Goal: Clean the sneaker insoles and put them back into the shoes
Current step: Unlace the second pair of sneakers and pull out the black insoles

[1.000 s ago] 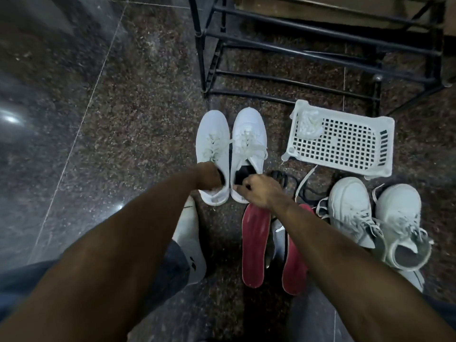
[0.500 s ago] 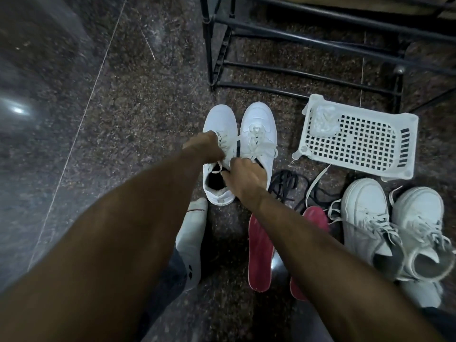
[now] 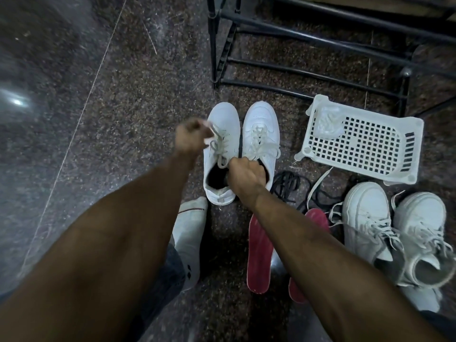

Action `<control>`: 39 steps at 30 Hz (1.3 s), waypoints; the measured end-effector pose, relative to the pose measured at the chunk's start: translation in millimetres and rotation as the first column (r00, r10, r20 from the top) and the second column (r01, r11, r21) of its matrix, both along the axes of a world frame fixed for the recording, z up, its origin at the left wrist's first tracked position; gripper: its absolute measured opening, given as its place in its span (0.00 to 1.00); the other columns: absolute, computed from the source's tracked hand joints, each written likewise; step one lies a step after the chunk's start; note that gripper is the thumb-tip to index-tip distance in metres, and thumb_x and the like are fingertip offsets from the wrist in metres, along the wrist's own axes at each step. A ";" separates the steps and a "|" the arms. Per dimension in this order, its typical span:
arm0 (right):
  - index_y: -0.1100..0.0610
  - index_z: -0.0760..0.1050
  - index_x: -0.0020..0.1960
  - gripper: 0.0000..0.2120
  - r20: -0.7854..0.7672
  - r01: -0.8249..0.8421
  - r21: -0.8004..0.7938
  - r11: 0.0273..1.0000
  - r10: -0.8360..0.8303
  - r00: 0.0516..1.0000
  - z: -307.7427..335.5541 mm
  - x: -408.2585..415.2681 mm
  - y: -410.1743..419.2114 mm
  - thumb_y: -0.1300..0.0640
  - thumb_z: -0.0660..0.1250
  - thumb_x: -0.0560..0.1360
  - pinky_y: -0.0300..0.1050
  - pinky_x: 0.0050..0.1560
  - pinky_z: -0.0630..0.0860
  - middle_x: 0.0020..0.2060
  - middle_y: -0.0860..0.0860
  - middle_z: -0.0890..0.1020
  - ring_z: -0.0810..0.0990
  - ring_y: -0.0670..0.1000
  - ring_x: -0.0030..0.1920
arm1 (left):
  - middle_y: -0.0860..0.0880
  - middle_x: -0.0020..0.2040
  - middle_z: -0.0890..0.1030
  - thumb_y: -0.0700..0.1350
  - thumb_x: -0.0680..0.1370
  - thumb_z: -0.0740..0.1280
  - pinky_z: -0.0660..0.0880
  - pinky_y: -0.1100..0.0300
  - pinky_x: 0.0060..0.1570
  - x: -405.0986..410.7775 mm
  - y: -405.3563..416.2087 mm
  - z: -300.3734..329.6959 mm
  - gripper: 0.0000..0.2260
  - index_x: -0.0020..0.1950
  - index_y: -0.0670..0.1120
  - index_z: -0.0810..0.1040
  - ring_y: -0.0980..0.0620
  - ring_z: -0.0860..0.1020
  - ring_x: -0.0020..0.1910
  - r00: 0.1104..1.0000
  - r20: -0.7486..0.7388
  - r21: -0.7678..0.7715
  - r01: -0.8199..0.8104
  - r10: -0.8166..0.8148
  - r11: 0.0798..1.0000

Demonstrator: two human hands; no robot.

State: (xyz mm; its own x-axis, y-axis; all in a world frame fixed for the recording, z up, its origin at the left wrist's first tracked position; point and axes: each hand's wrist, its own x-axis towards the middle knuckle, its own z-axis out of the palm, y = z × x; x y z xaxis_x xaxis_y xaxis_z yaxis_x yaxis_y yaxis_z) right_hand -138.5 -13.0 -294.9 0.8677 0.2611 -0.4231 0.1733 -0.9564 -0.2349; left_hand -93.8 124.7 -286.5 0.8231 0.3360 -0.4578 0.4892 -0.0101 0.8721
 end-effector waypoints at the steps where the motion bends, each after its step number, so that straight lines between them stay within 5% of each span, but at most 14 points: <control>1: 0.59 0.76 0.58 0.12 -0.008 -0.006 -0.005 1.000 0.006 1.000 0.8 0.1 0.6 0.64 0.60 0.77 0.48 0.45 0.71 0.54 0.57 0.81 0.80 0.60 0.54 | 0.43 0.37 0.79 0.37 0.80 0.64 0.69 0.59 0.31 9.5 4.2 7.7 0.09 0.40 0.45 0.74 0.52 0.74 0.29 0.986 0.031 -0.139 -0.157 0.162 0.978; 4: 0.59 0.75 0.60 0.13 -0.046 -0.005 -0.014 1.000 0.005 0.999 4.1 0.8 1.0 0.64 0.59 0.78 0.51 0.49 0.74 0.56 0.58 0.80 0.79 0.61 0.56 | 0.43 0.33 0.77 0.38 0.81 0.61 0.64 0.62 0.24 49.8 25.6 38.5 0.09 0.41 0.45 0.70 0.52 0.72 0.23 0.958 0.118 -0.141 -0.245 0.262 0.959; 7: 0.61 0.74 0.59 0.11 -0.058 0.019 -0.013 1.000 -0.020 0.998 5.5 0.6 -0.3 0.63 0.60 0.78 0.52 0.50 0.74 0.55 0.58 0.80 0.79 0.61 0.56 | 0.47 0.35 0.79 0.37 0.79 0.63 0.70 0.60 0.25 79.8 41.4 62.4 0.09 0.40 0.46 0.74 0.50 0.78 0.31 0.977 0.140 0.317 0.110 -0.161 0.942; 9: 0.61 0.74 0.59 0.10 -0.061 0.032 -0.006 0.999 -0.032 0.998 4.9 -0.2 0.2 0.62 0.61 0.78 0.51 0.49 0.75 0.55 0.58 0.80 0.79 0.60 0.56 | 0.47 0.42 0.82 0.35 0.76 0.60 0.76 0.59 0.37 80.8 43.9 63.7 0.10 0.42 0.46 0.79 0.50 0.80 0.40 0.804 -0.146 0.683 0.503 -0.576 0.530; 11: 0.60 0.75 0.58 0.10 -0.072 0.049 0.001 0.999 -0.049 0.996 4.0 0.5 0.4 0.61 0.62 0.78 0.51 0.47 0.74 0.54 0.58 0.80 0.79 0.60 0.55 | 0.46 0.51 0.83 0.37 0.77 0.62 0.76 0.56 0.48 69.0 37.3 54.4 0.10 0.52 0.45 0.82 0.49 0.80 0.48 0.531 -0.457 0.677 0.728 -0.713 0.108; 13: 0.60 0.75 0.57 0.10 -0.085 0.062 0.010 0.998 -0.061 0.995 3.6 2.0 0.8 0.62 0.62 0.78 0.49 0.45 0.73 0.53 0.58 0.80 0.79 0.60 0.54 | 0.47 0.57 0.82 0.41 0.78 0.66 0.73 0.57 0.53 51.4 28.3 38.2 0.11 0.60 0.48 0.80 0.48 0.79 0.54 0.311 -0.612 0.557 0.822 -0.728 -0.117; 15: 0.61 0.75 0.56 0.09 -0.089 0.073 0.023 0.997 -0.071 0.994 3.5 3.2 0.1 0.62 0.62 0.77 0.49 0.44 0.72 0.52 0.58 0.80 0.80 0.61 0.53 | 0.50 0.60 0.80 0.45 0.78 0.67 0.72 0.58 0.53 37.0 18.8 23.0 0.15 0.65 0.52 0.76 0.49 0.78 0.57 0.207 -0.651 0.490 0.849 -0.730 -0.197; 23: 0.61 0.75 0.55 0.09 -0.084 0.077 0.028 0.997 -0.074 0.994 8.0 2.9 -1.9 0.64 0.62 0.76 0.49 0.42 0.69 0.53 0.59 0.80 0.79 0.61 0.53 | 0.49 0.58 0.80 0.45 0.78 0.64 0.74 0.54 0.46 15.7 19.2 0.2 0.09 0.57 0.53 0.77 0.45 0.79 0.54 0.335 -0.619 0.660 0.713 -0.710 -0.239; 32: 0.61 0.76 0.54 0.08 -0.071 0.081 0.018 0.997 -0.079 0.994 5.5 1.3 0.6 0.65 0.61 0.76 0.48 0.41 0.69 0.50 0.58 0.81 0.80 0.60 0.52 | 0.51 0.56 0.71 0.44 0.80 0.62 0.71 0.52 0.39 34.3 17.4 6.7 0.07 0.57 0.52 0.71 0.48 0.74 0.56 0.217 -0.646 0.707 0.531 -0.732 -0.467; 34: 0.60 0.76 0.54 0.09 -0.071 0.085 0.024 0.996 -0.083 0.994 4.7 1.2 0.9 0.64 0.61 0.76 0.48 0.42 0.69 0.51 0.58 0.81 0.80 0.61 0.52 | 0.52 0.53 0.73 0.44 0.80 0.61 0.71 0.51 0.45 36.6 16.6 5.3 0.04 0.51 0.53 0.71 0.48 0.75 0.53 0.232 -0.612 0.702 0.599 -0.756 -0.385; 37: 0.60 0.77 0.54 0.09 -0.062 0.086 0.031 0.996 -0.084 0.995 4.9 0.3 1.1 0.65 0.61 0.76 0.49 0.41 0.69 0.50 0.59 0.81 0.80 0.61 0.52 | 0.50 0.48 0.80 0.42 0.76 0.66 0.73 0.53 0.46 33.7 21.6 -5.4 0.04 0.47 0.51 0.75 0.45 0.78 0.50 0.350 -0.507 0.581 0.814 -0.788 -0.013; 39: 0.61 0.77 0.53 0.08 -0.057 0.080 0.028 0.996 -0.079 0.995 6.2 -0.3 1.5 0.65 0.62 0.76 0.49 0.40 0.69 0.50 0.59 0.81 0.80 0.61 0.52 | 0.50 0.46 0.81 0.41 0.74 0.70 0.76 0.53 0.50 28.2 25.1 -9.4 0.06 0.50 0.49 0.79 0.46 0.80 0.50 0.436 -0.450 0.540 0.828 -0.779 0.152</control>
State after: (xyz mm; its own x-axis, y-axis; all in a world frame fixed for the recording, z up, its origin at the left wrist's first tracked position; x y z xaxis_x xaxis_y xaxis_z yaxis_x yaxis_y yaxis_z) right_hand -138.8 -11.4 -288.7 0.8614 0.2057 -0.4643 0.0829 -0.9590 -0.2709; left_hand -65.5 149.8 -295.9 0.7986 -0.3115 -0.5151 -0.1018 -0.9133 0.3944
